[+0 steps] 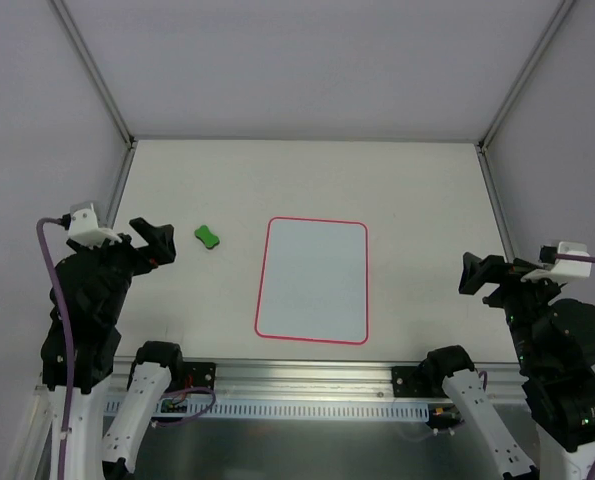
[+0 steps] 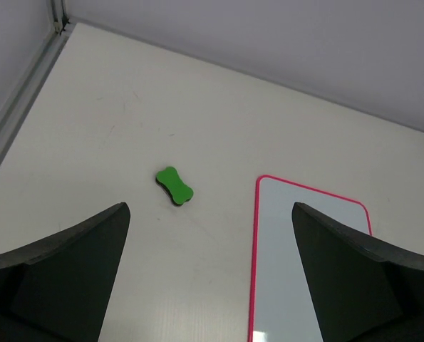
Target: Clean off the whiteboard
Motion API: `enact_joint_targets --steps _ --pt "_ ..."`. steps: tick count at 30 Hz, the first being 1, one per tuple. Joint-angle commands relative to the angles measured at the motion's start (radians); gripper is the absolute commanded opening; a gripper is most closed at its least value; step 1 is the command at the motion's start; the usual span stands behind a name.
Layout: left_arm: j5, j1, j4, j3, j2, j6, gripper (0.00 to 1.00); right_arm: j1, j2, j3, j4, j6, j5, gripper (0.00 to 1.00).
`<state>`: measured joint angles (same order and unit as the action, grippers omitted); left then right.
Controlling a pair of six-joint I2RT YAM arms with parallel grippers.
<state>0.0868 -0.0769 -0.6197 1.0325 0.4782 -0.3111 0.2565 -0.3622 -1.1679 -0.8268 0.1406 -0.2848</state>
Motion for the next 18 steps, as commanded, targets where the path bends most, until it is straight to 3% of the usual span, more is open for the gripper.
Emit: enact_joint_targets --steps 1,8,18 --pt "-0.004 0.005 -0.067 0.014 -0.082 0.050 0.99 -0.003 0.046 -0.018 -0.011 0.057 -0.053 0.99" --pt "0.042 -0.007 -0.150 0.078 -0.210 0.061 0.99 -0.002 0.135 0.013 -0.002 0.086 -0.074 0.99" --pt "0.042 -0.034 -0.161 0.080 -0.240 0.044 0.99 -0.003 0.149 0.025 0.014 0.083 -0.042 0.99"
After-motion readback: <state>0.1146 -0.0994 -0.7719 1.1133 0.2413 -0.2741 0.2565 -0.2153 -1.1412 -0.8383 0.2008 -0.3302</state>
